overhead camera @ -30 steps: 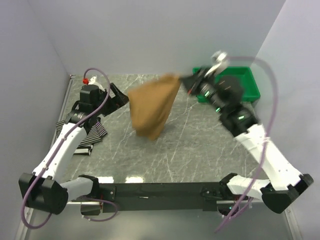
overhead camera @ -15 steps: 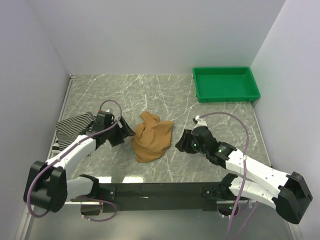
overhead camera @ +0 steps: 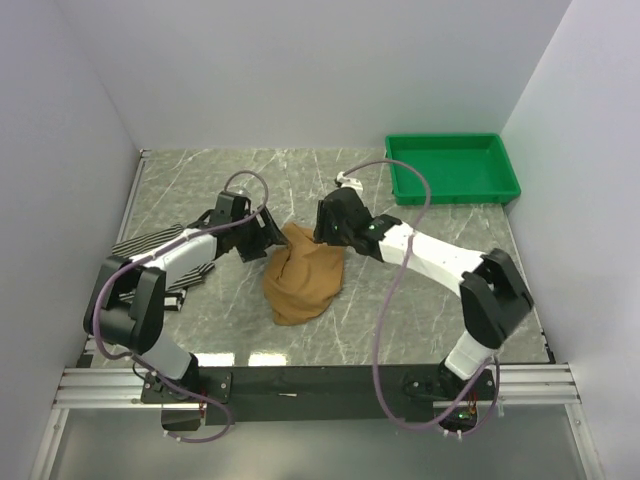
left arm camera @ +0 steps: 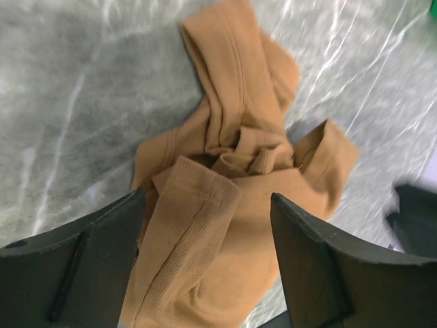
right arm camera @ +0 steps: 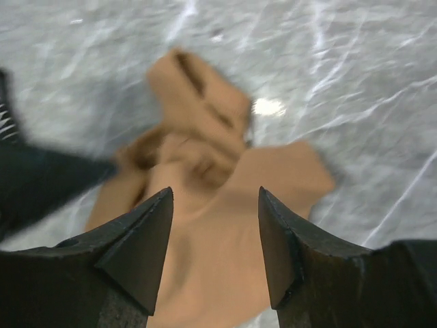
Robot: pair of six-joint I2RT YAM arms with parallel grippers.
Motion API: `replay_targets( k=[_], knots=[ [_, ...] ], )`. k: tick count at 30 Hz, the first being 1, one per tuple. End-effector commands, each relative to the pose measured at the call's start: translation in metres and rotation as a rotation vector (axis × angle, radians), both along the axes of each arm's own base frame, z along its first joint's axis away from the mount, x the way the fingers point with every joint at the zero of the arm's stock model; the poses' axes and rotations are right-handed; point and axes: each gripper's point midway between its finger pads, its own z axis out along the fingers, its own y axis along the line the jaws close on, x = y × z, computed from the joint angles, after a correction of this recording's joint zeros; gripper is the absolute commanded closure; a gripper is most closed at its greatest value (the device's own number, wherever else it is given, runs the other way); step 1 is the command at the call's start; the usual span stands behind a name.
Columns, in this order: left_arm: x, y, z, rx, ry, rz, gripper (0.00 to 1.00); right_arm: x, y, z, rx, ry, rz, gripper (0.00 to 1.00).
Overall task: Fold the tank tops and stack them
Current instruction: Move the tank top to the center of the board, then flatten the tank top out
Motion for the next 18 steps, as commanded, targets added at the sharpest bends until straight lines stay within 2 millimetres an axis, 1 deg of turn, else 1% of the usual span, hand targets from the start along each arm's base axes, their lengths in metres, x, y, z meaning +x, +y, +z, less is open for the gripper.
replay_targets(
  k=[1,2,3,4,5,6,8,9,10,11,14,15,16,17,18],
  knots=[
    [-0.011,-0.016,-0.003,-0.013,-0.006,-0.101,0.22,0.028,-0.025,-0.009,-0.095,-0.001,-0.043,0.40],
    [-0.015,-0.019,-0.006,-0.006,-0.003,-0.123,0.22,0.030,-0.024,-0.012,-0.085,0.011,-0.018,0.39],
    [-0.017,-0.022,-0.007,-0.003,-0.002,-0.139,0.23,0.040,-0.029,-0.012,-0.068,0.007,-0.027,0.39],
    [-0.020,-0.025,-0.009,0.009,-0.004,-0.162,0.23,0.044,-0.030,-0.019,-0.062,0.024,-0.019,0.39],
    [-0.021,-0.025,-0.010,0.016,-0.005,-0.165,0.25,0.043,-0.025,-0.021,-0.036,0.040,0.025,0.39],
    [-0.023,-0.025,-0.011,0.025,-0.001,-0.168,0.28,0.045,-0.022,-0.022,-0.020,0.044,0.043,0.40],
    [-0.026,-0.021,-0.013,0.048,-0.004,-0.165,0.32,0.044,-0.020,-0.029,-0.021,0.059,0.085,0.42],
    [-0.030,-0.018,-0.016,0.058,0.007,-0.162,0.37,0.040,-0.014,-0.030,-0.007,0.068,0.117,0.42],
    [-0.031,-0.016,-0.015,0.066,0.005,-0.157,0.42,0.035,-0.013,-0.036,-0.005,0.083,0.134,0.43],
    [-0.032,-0.011,-0.019,0.087,0.010,-0.139,0.54,0.031,-0.011,-0.038,0.005,0.093,0.151,0.46],
    [-0.033,-0.004,-0.017,0.115,0.000,-0.112,0.77,0.021,-0.014,-0.051,0.008,0.125,0.158,0.50],
    [-0.030,0.001,-0.015,0.137,-0.009,-0.090,0.90,0.019,-0.014,-0.053,0.010,0.130,0.163,0.51],
    [-0.030,0.005,-0.010,0.152,-0.017,-0.074,0.95,0.015,-0.014,-0.059,0.013,0.148,0.171,0.53],
    [-0.030,0.008,-0.006,0.160,-0.026,-0.065,0.99,0.013,-0.016,-0.061,0.011,0.159,0.166,0.62],
    [-0.027,0.013,0.000,0.177,-0.045,-0.042,0.99,0.012,-0.017,-0.065,0.003,0.171,0.164,0.67]
  ],
)
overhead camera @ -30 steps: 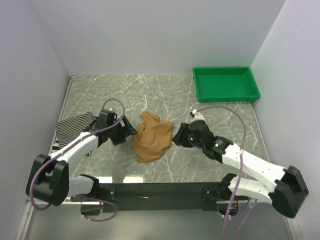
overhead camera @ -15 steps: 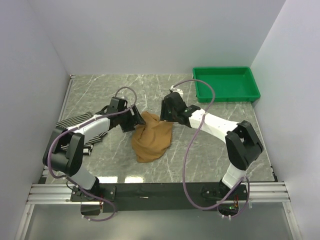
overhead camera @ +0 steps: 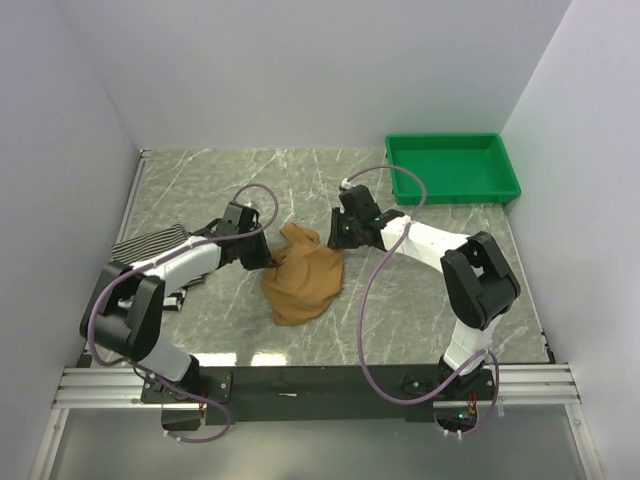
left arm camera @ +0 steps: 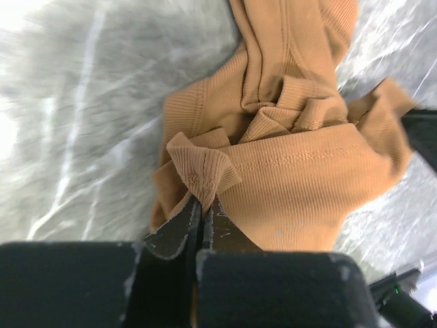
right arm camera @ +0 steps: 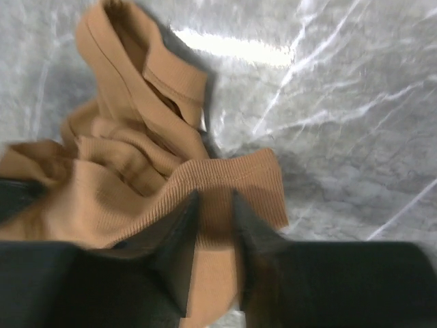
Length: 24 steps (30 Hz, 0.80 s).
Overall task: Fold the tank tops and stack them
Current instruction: Flatten the tank top out
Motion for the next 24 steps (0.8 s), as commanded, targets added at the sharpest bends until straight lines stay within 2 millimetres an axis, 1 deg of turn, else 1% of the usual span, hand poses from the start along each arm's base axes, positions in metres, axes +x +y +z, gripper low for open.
replay_targets(
  k=[1,2,3,4,5,6,7,8,9,10,11,12,14,15,16,17,18,19,20,21,22,23,24],
  knots=[
    [0.013,0.016,0.040,0.044,-0.128,0.067,0.99,-0.005,0.005,-0.001,0.021,0.008,0.031,0.73],
    [0.011,0.019,0.045,0.055,-0.134,0.071,1.00,-0.004,0.004,0.001,0.022,0.008,0.028,0.84],
    [0.018,0.023,0.058,0.069,-0.169,0.093,0.99,-0.005,0.004,0.004,0.025,0.007,0.029,0.88],
    [0.018,0.025,0.070,0.070,-0.192,0.105,0.99,-0.004,0.005,0.011,0.036,-0.001,0.034,0.92],
    [0.019,0.025,0.083,0.063,-0.205,0.104,0.99,-0.004,0.006,0.016,0.038,-0.004,0.037,1.00],
    [0.022,0.030,0.091,0.082,-0.229,0.126,1.00,-0.002,0.005,0.026,0.047,-0.023,0.037,1.00],
    [0.025,0.037,0.105,0.098,-0.266,0.161,0.99,-0.002,0.006,0.035,0.057,-0.037,0.038,1.00],
    [0.029,0.040,0.121,0.096,-0.303,0.179,0.99,-0.001,0.005,0.042,0.061,-0.051,0.032,1.00],
    [0.030,0.045,0.128,0.101,-0.321,0.192,0.99,0.000,0.002,0.057,0.077,-0.076,0.024,1.00],
    [0.032,0.051,0.140,0.107,-0.350,0.214,0.99,0.001,0.000,0.067,0.092,-0.092,0.017,1.00],
    [0.035,0.052,0.154,0.097,-0.377,0.222,1.00,0.000,-0.001,0.076,0.110,-0.100,0.014,1.00],
    [0.037,0.055,0.160,0.097,-0.388,0.223,0.99,0.001,-0.003,0.092,0.133,-0.133,0.012,1.00],
    [0.037,0.053,0.179,0.081,-0.418,0.201,1.00,0.003,-0.004,0.107,0.146,-0.162,0.021,1.00],
    [0.037,0.051,0.184,0.070,-0.435,0.182,1.00,0.004,-0.001,0.117,0.160,-0.180,0.033,1.00],
    [0.033,0.050,0.194,0.056,-0.460,0.168,0.99,0.003,0.002,0.119,0.167,-0.183,0.054,0.98],
    [0.027,0.043,0.198,0.018,-0.466,0.132,0.99,0.005,0.006,0.122,0.184,-0.191,0.064,0.93],
    [0.022,0.039,0.202,-0.010,-0.481,0.110,0.99,0.005,0.010,0.118,0.191,-0.177,0.076,0.88],
    [0.014,0.035,0.218,-0.063,-0.532,0.089,0.99,0.006,0.011,0.116,0.191,-0.171,0.080,0.78],
    [0.000,0.026,0.207,-0.113,-0.503,0.035,0.99,0.006,0.014,0.113,0.192,-0.160,0.092,0.73],
    [-0.013,0.019,0.211,-0.169,-0.514,0.000,0.99,0.007,0.019,0.106,0.198,-0.138,0.108,0.70],
    [-0.021,0.014,0.206,-0.203,-0.505,-0.028,0.99,0.009,0.021,0.102,0.201,-0.132,0.109,0.61],
    [-0.033,0.013,0.179,-0.208,-0.438,-0.042,1.00,0.010,0.024,0.098,0.206,-0.123,0.118,0.58],
    [-0.047,0.011,0.173,-0.231,-0.418,-0.060,0.99,0.015,0.029,0.090,0.206,-0.109,0.126,0.55]
  ],
)
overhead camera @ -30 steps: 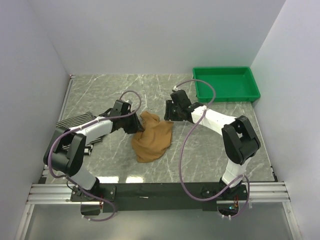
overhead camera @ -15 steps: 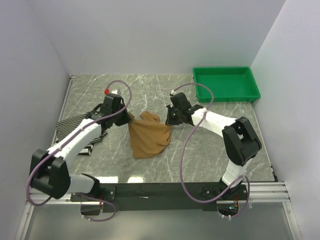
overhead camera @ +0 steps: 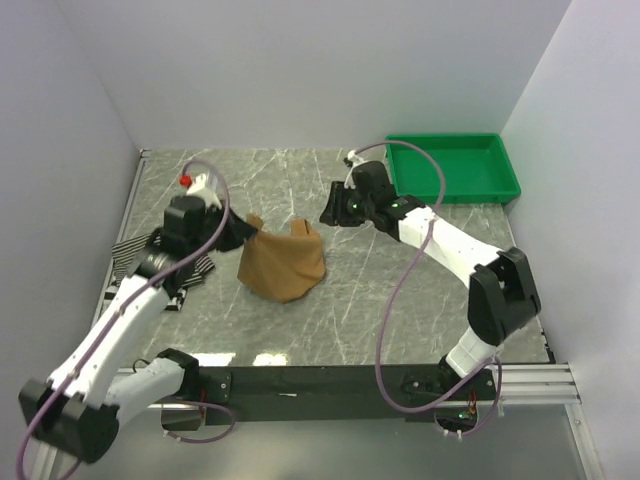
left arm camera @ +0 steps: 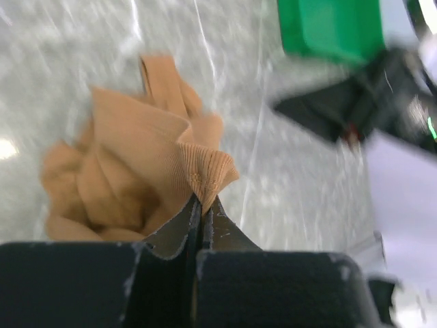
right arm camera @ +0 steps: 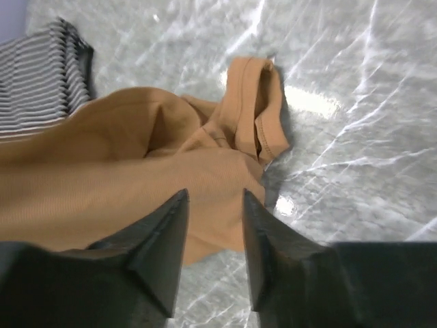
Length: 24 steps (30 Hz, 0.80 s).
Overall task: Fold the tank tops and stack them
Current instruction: Flatten the tank top out
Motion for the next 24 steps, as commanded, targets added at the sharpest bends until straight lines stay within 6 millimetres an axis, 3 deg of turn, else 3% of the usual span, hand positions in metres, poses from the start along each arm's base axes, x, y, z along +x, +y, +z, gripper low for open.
replay_targets(
  k=[1,2,4,5,6,7,10,16,24],
  knots=[
    [-0.041,-0.018,-0.030,-0.086,0.091,-0.133,0.99,0.009,0.016,-0.014,0.012,0.029,0.060,0.52],
    [-0.057,-0.014,-0.065,-0.073,0.173,-0.134,0.99,0.011,0.018,-0.019,0.006,0.039,0.064,0.50],
    [-0.080,-0.016,-0.084,-0.114,0.231,-0.154,0.99,0.019,0.023,-0.030,-0.009,0.054,0.075,0.47],
    [-0.092,-0.016,-0.108,-0.124,0.291,-0.159,0.99,0.021,0.026,-0.040,-0.020,0.072,0.082,0.47],
    [-0.110,-0.025,-0.119,-0.162,0.352,-0.194,0.99,0.026,0.030,-0.035,-0.013,0.061,0.093,0.46],
    [-0.115,-0.028,-0.121,-0.174,0.390,-0.191,0.99,0.029,0.032,-0.036,-0.019,0.060,0.098,0.46],
    [-0.137,-0.022,-0.155,-0.126,0.556,-0.150,0.99,0.032,0.043,-0.040,-0.041,0.066,0.137,0.46],
    [-0.157,-0.020,-0.182,-0.103,0.659,-0.118,1.00,0.021,0.063,-0.047,-0.102,0.053,0.220,0.45],
    [-0.156,-0.019,-0.186,-0.098,0.664,-0.107,0.99,-0.019,0.058,-0.052,-0.154,0.041,0.259,0.45]
  ],
)
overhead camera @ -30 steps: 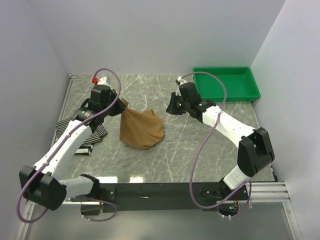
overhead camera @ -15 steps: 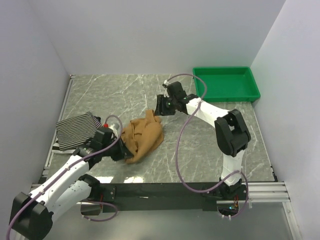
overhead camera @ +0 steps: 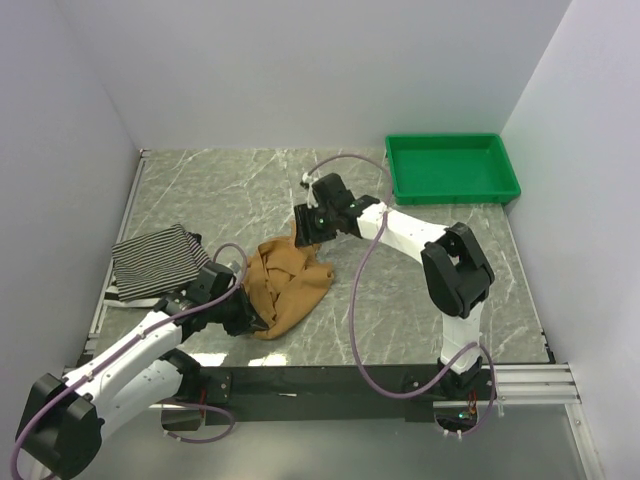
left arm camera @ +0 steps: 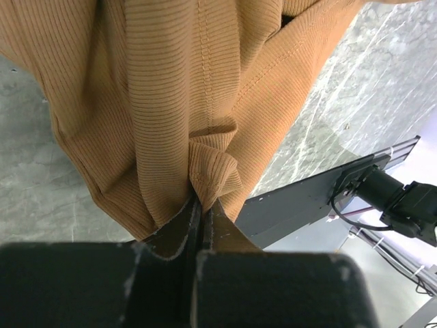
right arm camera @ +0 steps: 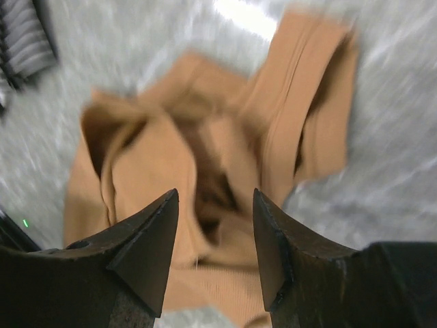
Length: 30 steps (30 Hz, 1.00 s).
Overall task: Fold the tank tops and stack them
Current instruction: Flatten the tank top out
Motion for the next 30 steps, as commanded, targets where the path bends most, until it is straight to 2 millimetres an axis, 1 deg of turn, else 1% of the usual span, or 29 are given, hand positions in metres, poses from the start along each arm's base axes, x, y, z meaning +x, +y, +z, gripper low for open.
replay_targets(
  k=[1,2,5,10,12,14,15,17,20,21,23,24,28,30],
  knots=[
    [0.001,-0.003,0.001,-0.020,-0.003,0.008,0.99,-0.017,-0.006,0.018,-0.010,-0.052,0.030,0.45],
    [0.002,-0.004,0.002,-0.021,-0.005,0.006,0.99,-0.023,-0.008,0.012,-0.023,-0.041,0.033,0.45],
    [0.004,-0.004,0.003,-0.014,-0.007,0.006,0.99,-0.032,-0.010,0.003,-0.033,-0.021,0.044,0.46],
    [0.015,-0.005,0.017,-0.007,-0.050,0.015,0.99,-0.032,-0.007,0.006,-0.014,-0.023,0.054,0.49],
    [0.017,-0.005,0.018,0.004,-0.052,0.013,0.99,-0.032,0.000,0.010,0.003,-0.021,0.072,0.53],
    [0.023,-0.006,0.025,0.006,-0.073,0.015,0.99,-0.030,0.004,0.008,0.005,-0.008,0.085,0.56],
    [0.024,-0.005,0.026,0.010,-0.076,0.019,0.99,-0.031,0.007,0.008,0.010,-0.003,0.092,0.60],
    [0.028,-0.006,0.031,0.010,-0.091,0.022,0.99,-0.030,0.012,0.009,0.021,0.004,0.104,0.60],
    [0.033,-0.005,0.036,0.027,-0.102,0.030,0.99,-0.035,0.015,0.008,0.030,0.029,0.130,0.69],
    [0.035,-0.005,0.038,0.028,-0.111,0.031,0.99,-0.035,0.015,0.008,0.031,0.031,0.138,0.76],
    [0.040,-0.004,0.045,0.034,-0.129,0.040,0.99,-0.036,0.016,0.011,0.034,0.031,0.147,0.83],
    [0.043,-0.006,0.050,0.029,-0.141,0.040,0.99,-0.036,0.015,0.011,0.026,0.029,0.148,0.93],
    [0.044,-0.005,0.051,0.039,-0.143,0.038,0.99,-0.030,0.012,0.019,0.005,0.003,0.145,0.96],
    [0.045,-0.006,0.052,0.034,-0.144,0.042,1.00,-0.027,0.012,0.025,0.003,-0.014,0.141,1.00]
  ],
)
